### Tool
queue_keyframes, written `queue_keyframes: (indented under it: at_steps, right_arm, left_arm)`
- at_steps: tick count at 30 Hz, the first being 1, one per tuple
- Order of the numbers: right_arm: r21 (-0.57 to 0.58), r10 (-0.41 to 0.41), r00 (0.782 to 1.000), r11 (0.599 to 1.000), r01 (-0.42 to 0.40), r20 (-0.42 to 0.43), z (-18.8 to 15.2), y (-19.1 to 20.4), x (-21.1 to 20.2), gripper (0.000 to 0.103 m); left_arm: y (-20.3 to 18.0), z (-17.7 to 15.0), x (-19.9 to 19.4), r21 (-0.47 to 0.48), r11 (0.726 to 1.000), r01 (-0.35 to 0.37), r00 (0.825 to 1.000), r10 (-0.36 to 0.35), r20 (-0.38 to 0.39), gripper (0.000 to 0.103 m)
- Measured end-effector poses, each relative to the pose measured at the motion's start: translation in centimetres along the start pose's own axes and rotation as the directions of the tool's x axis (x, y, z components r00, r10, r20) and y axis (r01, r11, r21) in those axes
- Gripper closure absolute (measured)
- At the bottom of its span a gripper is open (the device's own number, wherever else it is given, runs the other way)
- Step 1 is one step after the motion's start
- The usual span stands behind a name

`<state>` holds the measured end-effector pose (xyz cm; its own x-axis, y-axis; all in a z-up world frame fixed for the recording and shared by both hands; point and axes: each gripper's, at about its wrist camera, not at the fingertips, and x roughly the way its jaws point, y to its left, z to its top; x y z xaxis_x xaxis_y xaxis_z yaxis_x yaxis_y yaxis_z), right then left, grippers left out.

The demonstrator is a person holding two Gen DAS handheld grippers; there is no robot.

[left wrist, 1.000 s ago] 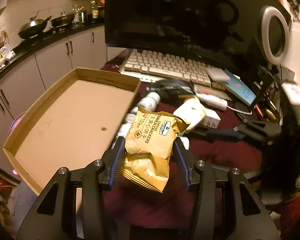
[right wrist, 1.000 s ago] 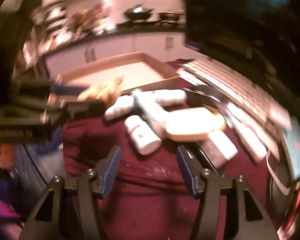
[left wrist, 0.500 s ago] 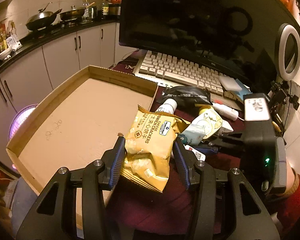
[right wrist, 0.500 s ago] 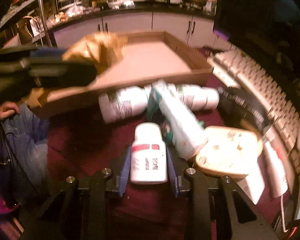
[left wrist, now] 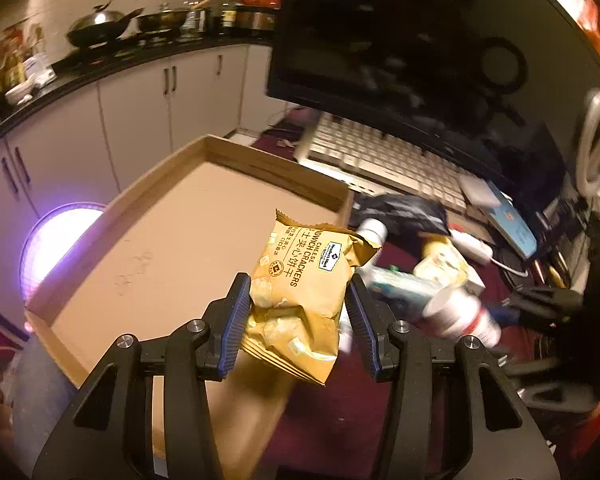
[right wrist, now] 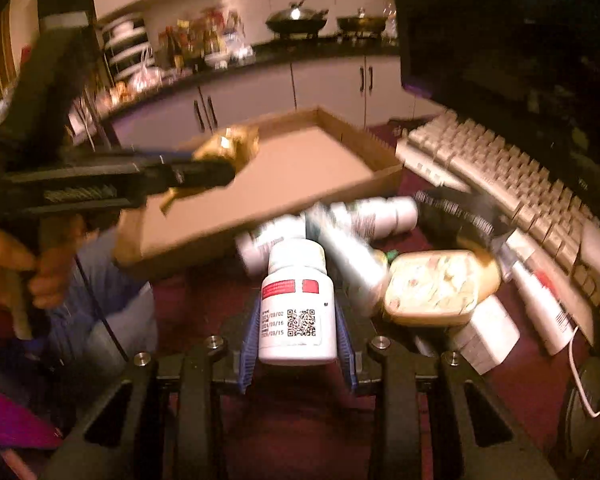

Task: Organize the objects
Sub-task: 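Place the cracker packet in the tray with the left gripper while the right carries a pill bottle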

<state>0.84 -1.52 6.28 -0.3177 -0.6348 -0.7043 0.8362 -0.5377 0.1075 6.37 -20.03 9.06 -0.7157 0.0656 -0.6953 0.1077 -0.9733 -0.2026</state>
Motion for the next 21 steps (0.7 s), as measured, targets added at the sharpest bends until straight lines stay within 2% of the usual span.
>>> queue_keyframes:
  at_steps: [3,6,10,16,21]
  right_arm:
    - [0.015,-0.010,0.999,1.000,0.009,0.036,2.0,-0.6,0.0,0.069]
    - [0.023,-0.015,0.999,1.000,0.014,0.033,3.1,-1.0,0.7,0.069]
    - [0.044,0.009,1.000,0.999,-0.009,0.007,4.9,-1.5,2.6,0.069]
    - [0.119,0.047,0.998,0.992,-0.041,-0.050,8.1,-2.9,6.4,0.069]
    - [0.122,0.044,0.994,0.992,-0.031,-0.103,10.7,-2.9,10.2,0.069]
  left_arm:
    - [1.0,0.4,-0.5,-0.001,1.000,-0.032,0.999,0.032,0.019,0.055]
    - [1.9,0.9,-0.2,-0.012,0.999,-0.036,0.999,0.037,0.020,0.055]
    - [2.1,1.2,1.2,0.011,0.999,-0.048,0.999,0.048,-0.006,0.055]
    - [3.0,0.9,3.8,-0.018,1.000,-0.021,0.997,0.020,-0.074,0.055]
    - [2.8,1.6,5.1,-0.024,0.999,-0.029,0.994,0.026,-0.104,0.055]
